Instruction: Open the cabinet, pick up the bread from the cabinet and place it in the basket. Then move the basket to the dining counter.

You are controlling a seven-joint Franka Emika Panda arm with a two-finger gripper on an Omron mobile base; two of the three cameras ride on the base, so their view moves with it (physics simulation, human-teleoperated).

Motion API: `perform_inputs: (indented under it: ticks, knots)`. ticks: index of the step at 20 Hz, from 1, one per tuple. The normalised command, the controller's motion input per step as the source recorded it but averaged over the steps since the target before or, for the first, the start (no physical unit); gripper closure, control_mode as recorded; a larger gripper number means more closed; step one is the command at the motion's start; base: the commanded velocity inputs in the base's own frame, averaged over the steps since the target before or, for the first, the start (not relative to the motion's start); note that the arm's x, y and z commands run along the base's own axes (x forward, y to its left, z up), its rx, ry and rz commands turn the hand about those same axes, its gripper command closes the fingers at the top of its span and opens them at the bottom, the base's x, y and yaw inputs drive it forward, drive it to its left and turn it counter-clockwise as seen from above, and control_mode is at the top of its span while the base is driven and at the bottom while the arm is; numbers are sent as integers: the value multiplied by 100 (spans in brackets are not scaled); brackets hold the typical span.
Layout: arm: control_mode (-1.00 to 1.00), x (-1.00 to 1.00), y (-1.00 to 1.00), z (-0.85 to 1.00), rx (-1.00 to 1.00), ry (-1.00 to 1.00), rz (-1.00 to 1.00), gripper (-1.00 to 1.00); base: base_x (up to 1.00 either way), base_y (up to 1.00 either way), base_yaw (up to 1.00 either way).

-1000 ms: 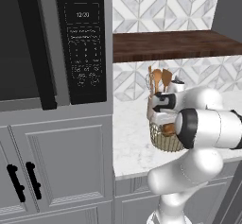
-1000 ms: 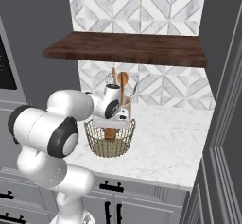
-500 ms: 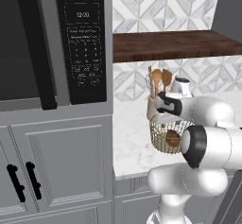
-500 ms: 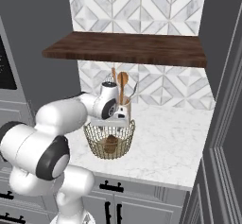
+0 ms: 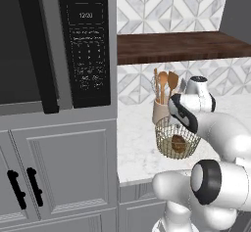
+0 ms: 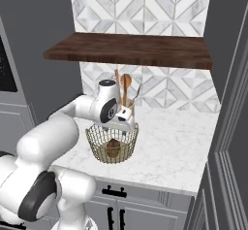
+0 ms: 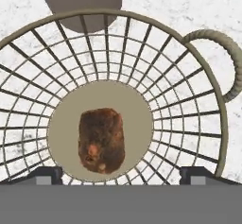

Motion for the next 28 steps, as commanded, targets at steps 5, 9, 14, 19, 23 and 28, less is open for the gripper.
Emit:
perform_inputs:
  ticks: [5,9,14,19,23,28]
  knots:
    - [-100,-12,-62,2,3,1,-49,-100,0,0,0]
    - [-100,11,-39,-20,8,5,-32,-100,0,0,0]
    - [-100,16,0,-28,5,7,-6,-100,0,0,0]
    - [-100,0,-4,-34,6,5,-2,-100,0,0,0]
    - [-100,0,0,-31,3,6,0,-100,0,0,0]
    - [-100,0,0,-26,1,1,0,-100,0,0,0]
